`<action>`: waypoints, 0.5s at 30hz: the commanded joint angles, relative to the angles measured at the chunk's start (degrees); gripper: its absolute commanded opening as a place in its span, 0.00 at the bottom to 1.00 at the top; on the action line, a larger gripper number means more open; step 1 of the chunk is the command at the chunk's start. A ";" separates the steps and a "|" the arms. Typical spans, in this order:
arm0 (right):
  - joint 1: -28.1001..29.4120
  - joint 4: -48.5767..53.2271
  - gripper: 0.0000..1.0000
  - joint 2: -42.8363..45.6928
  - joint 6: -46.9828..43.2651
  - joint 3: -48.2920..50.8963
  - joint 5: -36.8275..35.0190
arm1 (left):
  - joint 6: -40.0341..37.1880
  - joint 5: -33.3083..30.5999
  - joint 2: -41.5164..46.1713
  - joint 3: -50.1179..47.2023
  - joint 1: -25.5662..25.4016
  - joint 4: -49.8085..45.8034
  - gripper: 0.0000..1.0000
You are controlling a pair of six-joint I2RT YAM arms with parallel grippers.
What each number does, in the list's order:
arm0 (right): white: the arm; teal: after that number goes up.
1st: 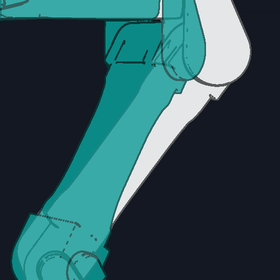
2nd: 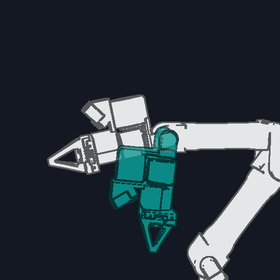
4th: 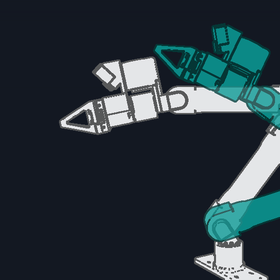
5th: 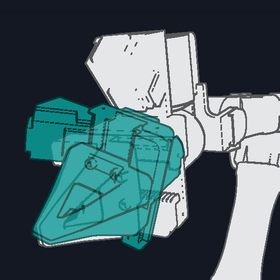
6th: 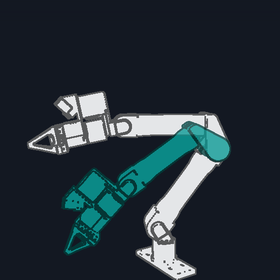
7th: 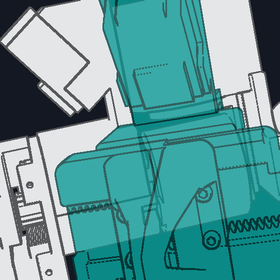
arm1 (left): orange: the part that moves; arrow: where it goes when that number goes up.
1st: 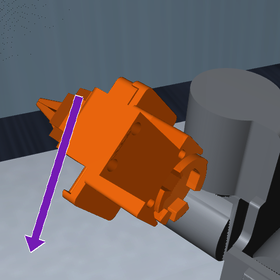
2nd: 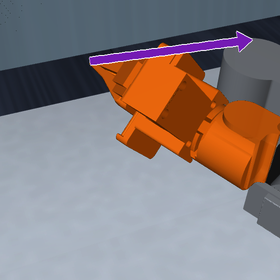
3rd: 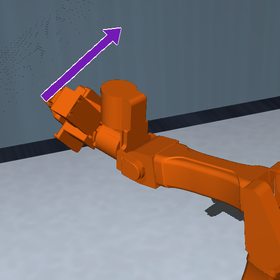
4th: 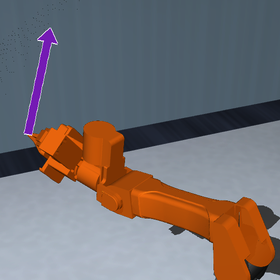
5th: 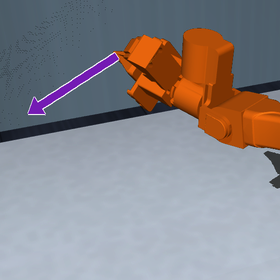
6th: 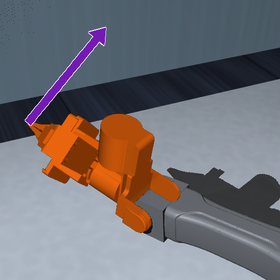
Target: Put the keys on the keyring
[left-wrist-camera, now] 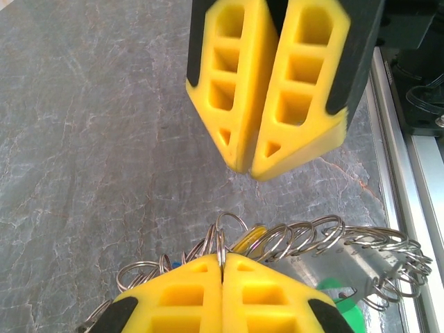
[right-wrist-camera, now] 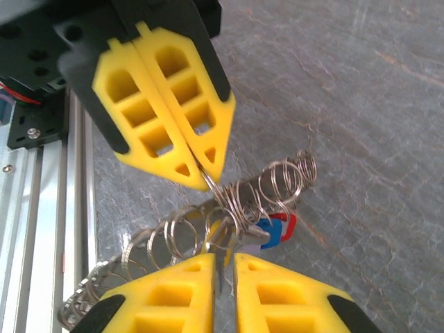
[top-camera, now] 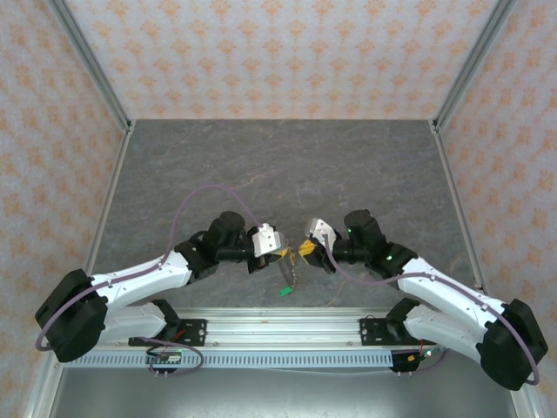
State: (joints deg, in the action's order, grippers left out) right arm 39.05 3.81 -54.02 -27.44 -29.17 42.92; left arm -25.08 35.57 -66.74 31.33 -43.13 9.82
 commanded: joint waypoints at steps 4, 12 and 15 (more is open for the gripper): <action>0.11 -1.95 0.14 -1.95 -5.07 -3.84 6.13 | -0.58 0.91 1.61 1.10 -0.11 1.16 0.00; 1.29 -2.01 0.15 -7.56 -8.24 -6.43 5.38 | -0.58 1.09 2.04 1.26 -0.11 0.99 0.00; 1.40 -2.04 0.15 -8.35 -8.66 -6.61 5.07 | -0.72 1.14 2.19 1.28 -0.09 0.81 0.00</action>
State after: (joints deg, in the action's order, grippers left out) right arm 40.10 3.42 -61.95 -33.95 -33.76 46.76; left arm -25.12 35.57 -66.46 31.33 -43.13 9.69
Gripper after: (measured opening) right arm 0.150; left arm 0.042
